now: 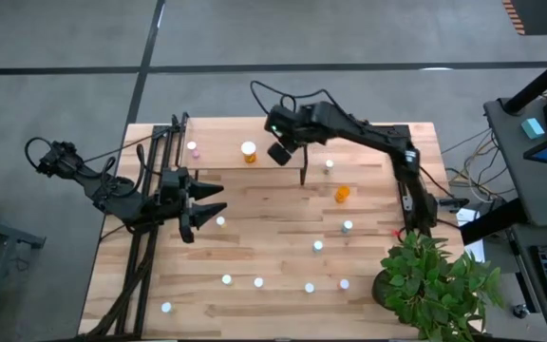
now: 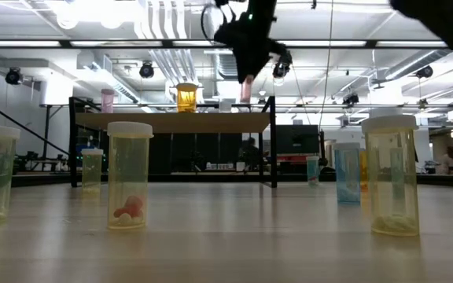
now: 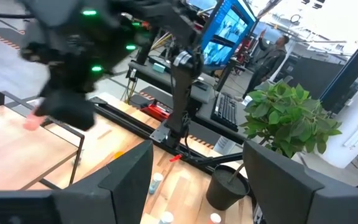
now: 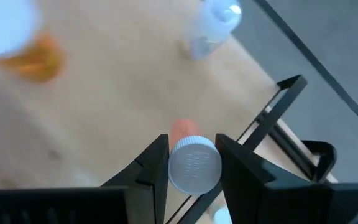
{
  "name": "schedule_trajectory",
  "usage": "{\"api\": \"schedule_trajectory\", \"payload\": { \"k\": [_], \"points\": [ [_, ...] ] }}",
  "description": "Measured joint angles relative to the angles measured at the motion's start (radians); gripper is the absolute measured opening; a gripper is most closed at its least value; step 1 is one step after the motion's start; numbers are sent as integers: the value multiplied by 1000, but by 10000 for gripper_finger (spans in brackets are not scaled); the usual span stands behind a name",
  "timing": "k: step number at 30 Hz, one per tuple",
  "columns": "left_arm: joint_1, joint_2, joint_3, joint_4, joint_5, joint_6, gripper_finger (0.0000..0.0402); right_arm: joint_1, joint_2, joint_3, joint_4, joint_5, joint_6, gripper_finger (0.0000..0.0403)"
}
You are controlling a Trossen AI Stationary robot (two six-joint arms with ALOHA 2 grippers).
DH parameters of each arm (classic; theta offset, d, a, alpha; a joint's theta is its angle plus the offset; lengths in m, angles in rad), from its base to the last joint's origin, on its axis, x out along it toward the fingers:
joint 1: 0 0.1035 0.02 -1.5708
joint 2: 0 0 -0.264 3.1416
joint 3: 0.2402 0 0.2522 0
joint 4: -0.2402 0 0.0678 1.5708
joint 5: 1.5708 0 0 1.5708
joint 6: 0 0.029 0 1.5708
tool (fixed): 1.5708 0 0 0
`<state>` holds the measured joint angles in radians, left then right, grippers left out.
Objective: Pick and place medicine bottles onto shelf by color
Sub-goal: Put the red pill bottle on the shelf
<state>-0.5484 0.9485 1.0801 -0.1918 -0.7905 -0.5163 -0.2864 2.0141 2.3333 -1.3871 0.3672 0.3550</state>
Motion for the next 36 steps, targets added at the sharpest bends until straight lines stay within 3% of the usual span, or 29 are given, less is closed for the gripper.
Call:
{"api": "schedule_trajectory", "payload": {
  "k": [9, 36],
  "points": [
    [0, 0, 0, 1, 0, 0, 233, -72, 40, 3, -3, -6, -16, 105],
    [0, 0, 0, 13, 0, -3, 233, -74, 38, 1, 7, -52, -46, 109]
  ]
}}
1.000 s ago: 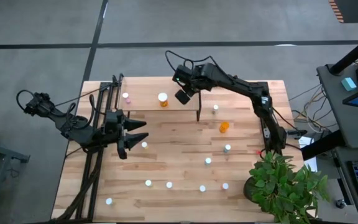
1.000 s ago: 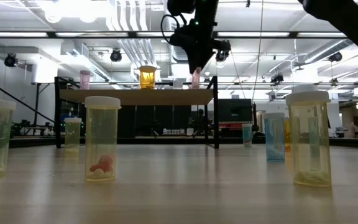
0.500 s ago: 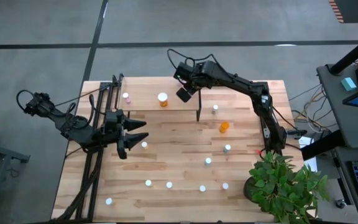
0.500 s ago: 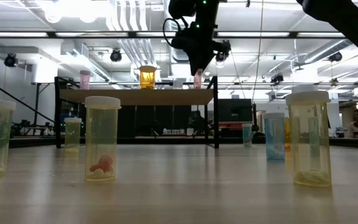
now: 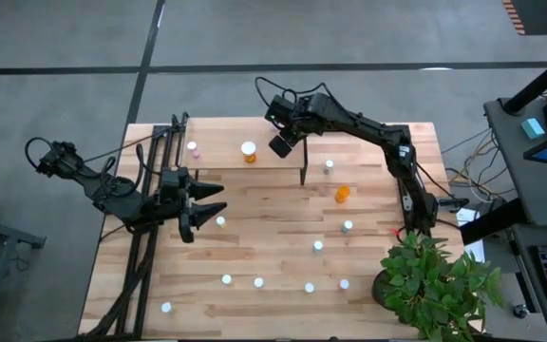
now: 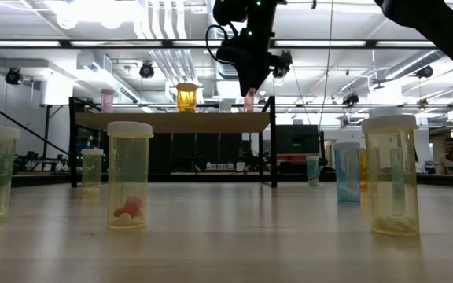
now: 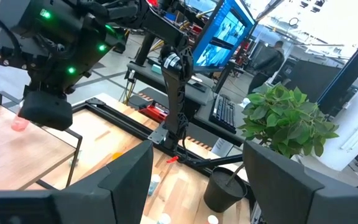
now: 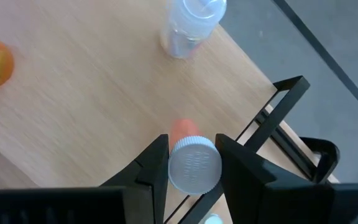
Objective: Pick and place medicine bottles onto shelf by color
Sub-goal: Put the red pill bottle on the shelf
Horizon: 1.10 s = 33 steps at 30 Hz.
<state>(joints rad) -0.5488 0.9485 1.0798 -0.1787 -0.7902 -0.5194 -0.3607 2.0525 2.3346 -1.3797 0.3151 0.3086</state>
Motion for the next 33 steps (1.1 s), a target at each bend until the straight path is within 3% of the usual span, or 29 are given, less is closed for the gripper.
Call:
{"api": "schedule_trajectory", "payload": {
  "k": [18, 28, 33],
  "points": [
    [0, 0, 0, 24, 0, 3, 233, 0, 7, -1, 18, -1, 6, 109],
    [0, 0, 0, 40, 0, 6, 233, 0, 35, -2, 32, -64, 12, 110],
    [0, 0, 0, 40, 0, 7, 233, 0, 35, -2, 31, -71, 13, 135]
  ]
}}
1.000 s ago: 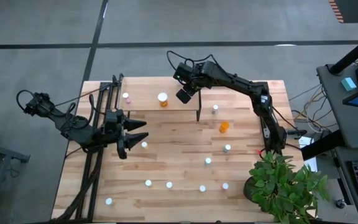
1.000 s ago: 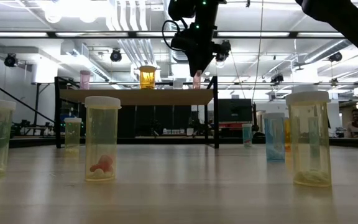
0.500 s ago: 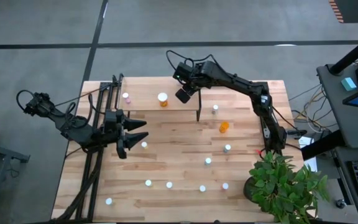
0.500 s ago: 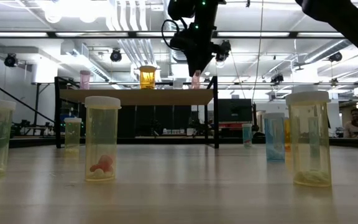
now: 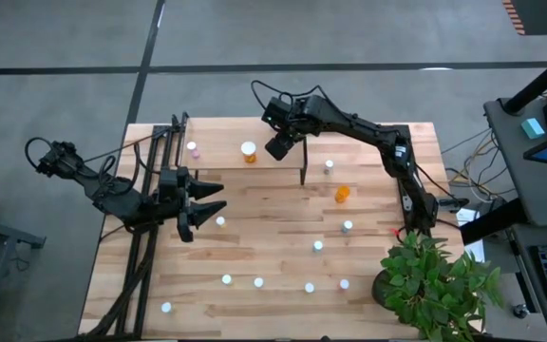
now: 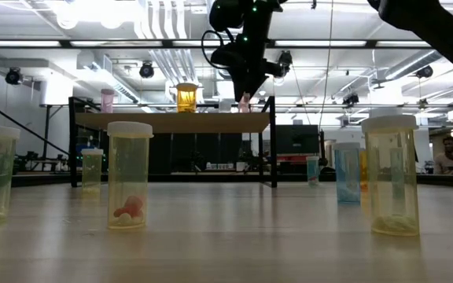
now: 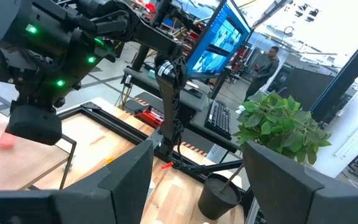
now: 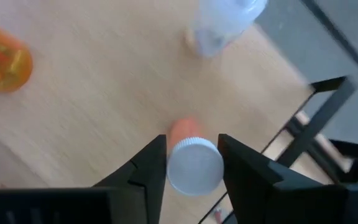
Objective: Pick and place medicine bottles onto shelf by color
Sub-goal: Put the red pill bottle on the shelf, then put the yellow pill bottle on the shelf
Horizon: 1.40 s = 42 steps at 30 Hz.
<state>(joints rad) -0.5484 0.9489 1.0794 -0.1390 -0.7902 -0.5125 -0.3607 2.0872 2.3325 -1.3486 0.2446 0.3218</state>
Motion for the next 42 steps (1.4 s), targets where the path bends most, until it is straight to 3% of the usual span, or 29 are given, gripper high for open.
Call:
{"api": "schedule_trajectory", "payload": {
  "k": [10, 19, 22, 29, 33, 36, 39, 42],
  "points": [
    [0, 0, 0, 0, 0, 0, 233, -3, -1, -2, 1, 18, -5, 190],
    [0, 0, 0, -1, 0, -10, 233, 0, -69, -2, 29, 20, -8, 198],
    [-2, 8, 0, -4, 7, -94, 233, 22, -130, -2, 58, 41, -1, 198],
    [-53, 103, -1, -16, 223, -444, 233, 168, -282, -9, 167, 150, -70, 192],
    [-103, 219, -1, -63, 343, -740, 233, 264, -339, -36, 205, 149, -137, 192],
    [-129, 299, -1, -112, 500, -1000, 233, 307, -371, -74, 210, 149, -141, 192],
    [-141, 367, 9, -243, 641, -1197, 233, 335, -402, -125, 212, 149, -143, 192],
    [-121, 417, 16, -365, 697, -1309, 233, 348, -424, -183, 233, 149, -150, 191]
  ]
}}
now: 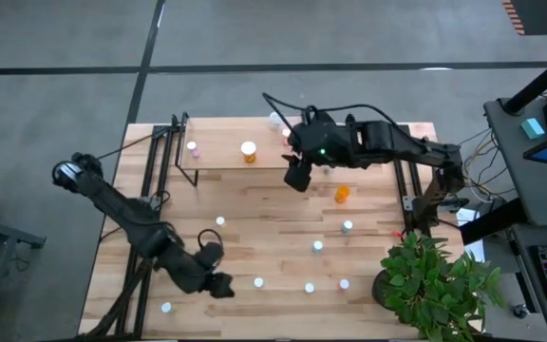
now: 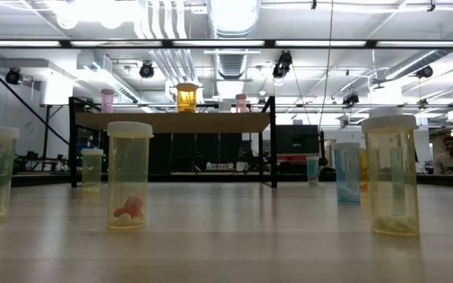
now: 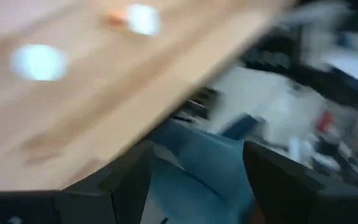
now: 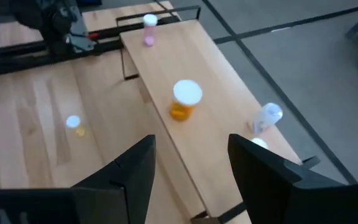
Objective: Pick and place medicine bottles onto shelf by color
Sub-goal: Put the yellow pill bottle on the shelf
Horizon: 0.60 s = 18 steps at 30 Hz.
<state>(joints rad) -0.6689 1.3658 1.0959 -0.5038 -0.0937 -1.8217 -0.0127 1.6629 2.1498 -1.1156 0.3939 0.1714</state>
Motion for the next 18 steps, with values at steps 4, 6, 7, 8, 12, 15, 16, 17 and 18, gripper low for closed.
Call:
{"api": "schedule_trajectory", "payload": {
  "k": [4, 6, 7, 8, 12, 15, 16, 17, 18],
  "points": [
    [44, 85, 28, -151, 31, -51, 233, 0, -17, -77, 37, 0, -12, 192],
    [71, 134, 54, -238, 50, -58, 233, -1, -22, -112, 52, -1, -17, 192],
    [84, 161, 72, -264, 58, -59, 233, -1, -24, -125, 52, -1, -25, 192],
    [95, 190, 92, -286, 59, -58, 233, 0, -25, -136, 54, -1, -30, 192],
    [111, 295, 163, -379, 77, -58, 233, 0, -25, -171, 53, -5, -33, 192],
    [112, 334, 189, -432, 85, -72, 233, 0, -25, -179, 54, -8, -34, 192],
    [113, 342, 189, -426, 85, -81, 233, 0, -25, -179, 55, -8, -35, 192],
    [114, 351, 189, -418, 85, -84, 233, 0, -26, -180, 55, -8, -40, 192],
    [114, 359, 189, -406, 85, -85, 233, 0, -26, -180, 55, -8, -44, 192]
  ]
}}
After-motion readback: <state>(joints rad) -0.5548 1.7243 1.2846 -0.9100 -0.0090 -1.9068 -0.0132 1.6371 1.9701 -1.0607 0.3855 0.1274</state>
